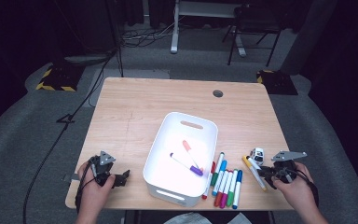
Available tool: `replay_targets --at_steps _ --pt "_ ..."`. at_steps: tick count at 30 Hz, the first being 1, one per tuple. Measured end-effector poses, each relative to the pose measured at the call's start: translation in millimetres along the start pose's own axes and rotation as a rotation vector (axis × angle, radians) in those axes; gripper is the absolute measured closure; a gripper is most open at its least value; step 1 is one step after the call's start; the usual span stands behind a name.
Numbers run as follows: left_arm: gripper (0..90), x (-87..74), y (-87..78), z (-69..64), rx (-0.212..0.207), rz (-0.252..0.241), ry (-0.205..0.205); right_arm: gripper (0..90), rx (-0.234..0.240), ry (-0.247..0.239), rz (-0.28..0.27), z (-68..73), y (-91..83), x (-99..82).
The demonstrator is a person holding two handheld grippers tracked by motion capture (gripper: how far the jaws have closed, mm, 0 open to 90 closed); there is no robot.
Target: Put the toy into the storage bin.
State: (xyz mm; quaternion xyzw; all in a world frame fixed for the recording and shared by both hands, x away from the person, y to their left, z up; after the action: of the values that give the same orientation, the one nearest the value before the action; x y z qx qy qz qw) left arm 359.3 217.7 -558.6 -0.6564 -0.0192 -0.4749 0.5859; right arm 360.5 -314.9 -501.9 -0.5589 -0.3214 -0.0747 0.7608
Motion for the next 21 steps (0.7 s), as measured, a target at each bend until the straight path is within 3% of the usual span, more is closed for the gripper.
replay_targets --at_steps 12,21 --pt "0.2 0.1 0.0 0.3 0.001 -0.001 0.001 76.6 0.031 -0.035 -0.029 15.6 -21.9 23.9" --pt "0.2 0.0 -0.1 0.4 0.002 0.000 0.002 76.6 0.099 -0.100 -0.062 44.3 -39.8 49.8"
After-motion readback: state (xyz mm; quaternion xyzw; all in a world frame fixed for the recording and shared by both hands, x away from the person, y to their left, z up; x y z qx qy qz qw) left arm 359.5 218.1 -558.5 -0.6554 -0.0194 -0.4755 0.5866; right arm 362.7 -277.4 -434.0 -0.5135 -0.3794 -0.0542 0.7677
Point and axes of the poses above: each handheld gripper's, and its own axes: y roughly forward along the jaws, x roughly out of its top, z roughly to its left, the point moved 7 cm from there along y, roughly forward along the jaws, and after that the axes turned 15 degrees about y, right-handed, at the moved point
